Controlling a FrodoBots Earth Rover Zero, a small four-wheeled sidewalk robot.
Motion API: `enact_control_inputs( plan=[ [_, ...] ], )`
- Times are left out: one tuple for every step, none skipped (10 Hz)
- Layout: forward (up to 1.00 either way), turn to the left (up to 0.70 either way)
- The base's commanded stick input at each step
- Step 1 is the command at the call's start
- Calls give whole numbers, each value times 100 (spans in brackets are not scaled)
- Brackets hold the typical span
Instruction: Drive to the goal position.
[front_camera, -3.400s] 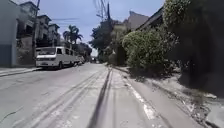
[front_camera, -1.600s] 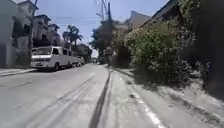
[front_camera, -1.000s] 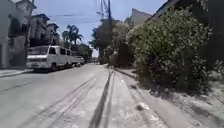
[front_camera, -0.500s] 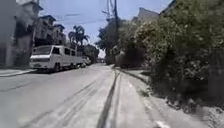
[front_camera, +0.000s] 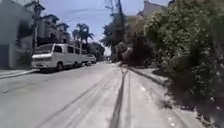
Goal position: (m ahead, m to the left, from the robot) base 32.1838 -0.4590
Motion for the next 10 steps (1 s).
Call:
enact_control_inputs(
  plan=[
    [100,0],
    [100,0],
    [100,0],
    [100,0],
    [100,0],
    [100,0],
    [100,0],
    [100,0],
    [100,0],
    [100,0]
  ],
)
